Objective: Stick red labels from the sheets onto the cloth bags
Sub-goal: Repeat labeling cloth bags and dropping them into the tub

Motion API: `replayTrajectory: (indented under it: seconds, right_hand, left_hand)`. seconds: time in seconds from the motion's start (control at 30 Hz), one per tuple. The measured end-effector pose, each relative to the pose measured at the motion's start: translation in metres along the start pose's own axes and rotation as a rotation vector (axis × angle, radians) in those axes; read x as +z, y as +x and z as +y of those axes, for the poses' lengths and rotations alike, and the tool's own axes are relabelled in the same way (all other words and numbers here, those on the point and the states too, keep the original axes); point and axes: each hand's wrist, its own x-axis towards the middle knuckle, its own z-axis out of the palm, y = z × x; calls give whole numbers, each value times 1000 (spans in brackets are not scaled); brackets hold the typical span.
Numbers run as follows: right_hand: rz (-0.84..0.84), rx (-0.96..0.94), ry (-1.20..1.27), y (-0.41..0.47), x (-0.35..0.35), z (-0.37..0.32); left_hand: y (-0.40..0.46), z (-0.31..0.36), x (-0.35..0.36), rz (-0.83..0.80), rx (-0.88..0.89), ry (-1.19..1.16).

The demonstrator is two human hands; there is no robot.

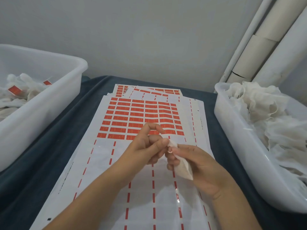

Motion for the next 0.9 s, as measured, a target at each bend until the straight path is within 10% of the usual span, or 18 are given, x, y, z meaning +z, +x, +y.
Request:
replayTrajectory:
  seconds: [0.27,0.5,0.67,0.9]
  right_hand:
    - [-146,47,225,2,-1,6]
    - [140,-44,257,4,2,3]
    - [226,-88,156,3,4,1]
    - [262,-111,15,6,6,6]
  left_hand:
    - [-1,2,1,-2,-71,-127]
    - [4,3,6,137,-271,-453]
    - [-2,-2,14,381,160,246]
    - [-4,-9,22,363,306,458]
